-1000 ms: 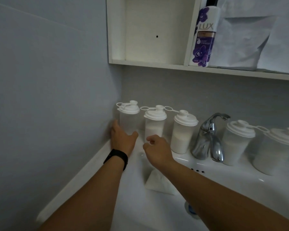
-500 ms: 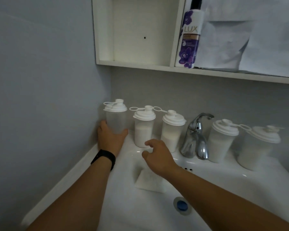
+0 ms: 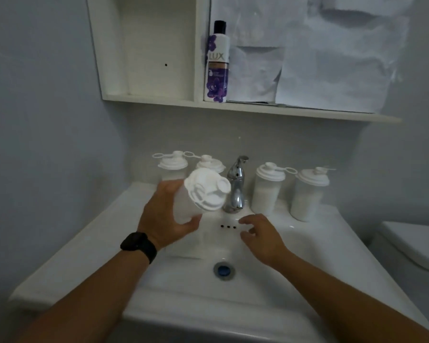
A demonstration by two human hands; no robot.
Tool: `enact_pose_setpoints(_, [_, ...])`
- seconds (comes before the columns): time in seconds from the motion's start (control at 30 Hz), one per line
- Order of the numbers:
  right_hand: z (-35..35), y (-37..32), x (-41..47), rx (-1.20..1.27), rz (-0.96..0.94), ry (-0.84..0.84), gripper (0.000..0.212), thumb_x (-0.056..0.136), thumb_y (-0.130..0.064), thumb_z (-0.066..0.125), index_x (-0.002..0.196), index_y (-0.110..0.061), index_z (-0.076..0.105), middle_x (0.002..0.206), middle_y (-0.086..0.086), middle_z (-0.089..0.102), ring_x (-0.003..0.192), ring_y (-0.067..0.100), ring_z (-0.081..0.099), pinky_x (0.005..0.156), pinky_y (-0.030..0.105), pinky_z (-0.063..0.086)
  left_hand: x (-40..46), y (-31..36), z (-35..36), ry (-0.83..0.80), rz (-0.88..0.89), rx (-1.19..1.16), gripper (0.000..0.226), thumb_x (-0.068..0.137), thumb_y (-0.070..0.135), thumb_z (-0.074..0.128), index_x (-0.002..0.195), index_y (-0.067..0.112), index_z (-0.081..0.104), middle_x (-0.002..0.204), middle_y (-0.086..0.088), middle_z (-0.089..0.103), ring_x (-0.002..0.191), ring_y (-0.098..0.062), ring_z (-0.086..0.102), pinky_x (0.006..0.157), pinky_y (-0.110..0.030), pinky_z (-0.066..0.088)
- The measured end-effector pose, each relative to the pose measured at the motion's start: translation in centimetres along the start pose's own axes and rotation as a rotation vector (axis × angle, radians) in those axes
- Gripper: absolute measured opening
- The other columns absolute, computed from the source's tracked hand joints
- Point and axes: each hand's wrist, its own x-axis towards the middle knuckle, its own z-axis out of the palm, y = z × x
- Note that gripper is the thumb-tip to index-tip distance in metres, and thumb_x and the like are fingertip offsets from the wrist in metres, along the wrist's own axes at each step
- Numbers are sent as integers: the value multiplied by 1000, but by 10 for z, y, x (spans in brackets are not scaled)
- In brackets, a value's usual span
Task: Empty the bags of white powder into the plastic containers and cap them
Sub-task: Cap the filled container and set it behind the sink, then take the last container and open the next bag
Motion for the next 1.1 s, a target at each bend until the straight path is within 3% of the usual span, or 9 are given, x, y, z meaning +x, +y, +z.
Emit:
enact_pose_setpoints(0.1, [-16, 31, -8, 104, 4, 49, 26, 94, -8, 66, 101, -33, 65, 110, -5, 63, 82, 7, 60, 70, 8, 45, -12, 18, 21, -262, 65, -23, 83, 70, 57, 77, 140, 24, 45, 124, 6, 54, 106, -5, 54, 84, -25, 52])
enact_pose_setpoints(0.2, [-35, 34, -5, 602, 188, 63, 16, 100, -11, 59, 101, -20, 72, 94, 7, 68, 71, 17, 64, 60, 25, 52, -19, 19, 33, -461, 24, -75, 89, 71, 61, 78, 147, 35, 40, 122, 17, 53, 101, 8, 50, 85, -21, 51])
enact_pose_setpoints(0.33, [-48, 30, 4, 940, 304, -39, 29, 102, -34, 52, 114, -16, 72, 85, 3, 68, 71, 19, 65, 56, 33, 53, -25, 14, 44, -487, 165, 20, 91, 71, 64, 75, 149, 27, 44, 122, 9, 61, 101, -4, 57, 83, -27, 55])
enact_pose_setpoints(0.5, [-41, 28, 4, 760, 321, -187, 45, 99, -55, 52, 118, -19, 71, 102, 1, 66, 88, 24, 64, 67, 40, 61, -22, 17, 52, -884, -59, 155, 93, 69, 81, 66, 149, 47, 34, 122, 24, 51, 106, 3, 52, 95, -26, 48])
enact_pose_setpoints(0.63, [-41, 32, -1, 630, 338, -298, 47, 88, -61, 68, 126, -36, 63, 124, -1, 65, 110, 25, 65, 94, 47, 60, -5, 26, 68, -859, -35, 250, 86, 75, 68, 74, 148, 37, 40, 128, 14, 55, 116, -12, 57, 96, -33, 48])
enact_pose_setpoints(0.77, [-49, 35, 3, 727, 337, -86, 38, 88, -38, 78, 122, -31, 62, 117, -2, 67, 107, 21, 67, 84, 47, 62, -1, 50, 100, -749, 27, 163, 85, 76, 57, 81, 147, 28, 44, 135, 3, 57, 118, -21, 58, 94, -37, 51])
enact_pose_setpoints(0.83, [-53, 38, 3, 756, 355, 10, 31, 88, -38, 77, 114, -25, 66, 110, 1, 70, 102, 21, 69, 78, 47, 64, -5, 60, 114, -761, -28, 124, 86, 77, 56, 80, 148, 28, 41, 135, 2, 55, 115, -22, 60, 92, -37, 52])
enact_pose_setpoints(0.97, [-45, 37, 11, 467, 264, 115, 23, 85, -45, 76, 97, -27, 71, 95, -4, 71, 92, 19, 70, 66, 43, 65, -14, 68, 131, -901, -193, 162, 86, 75, 56, 81, 143, 27, 37, 115, 6, 59, 99, -19, 61, 79, -34, 51])
enact_pose_setpoints(1.1, [-39, 32, 17, 276, 74, 190, 27, 75, -53, 68, 85, -29, 73, 83, -7, 72, 86, 18, 69, 81, 47, 59, -13, 68, 127, -872, -335, -40, 78, 70, 46, 88, 131, 25, 44, 96, 13, 62, 86, -11, 64, 69, -28, 50])
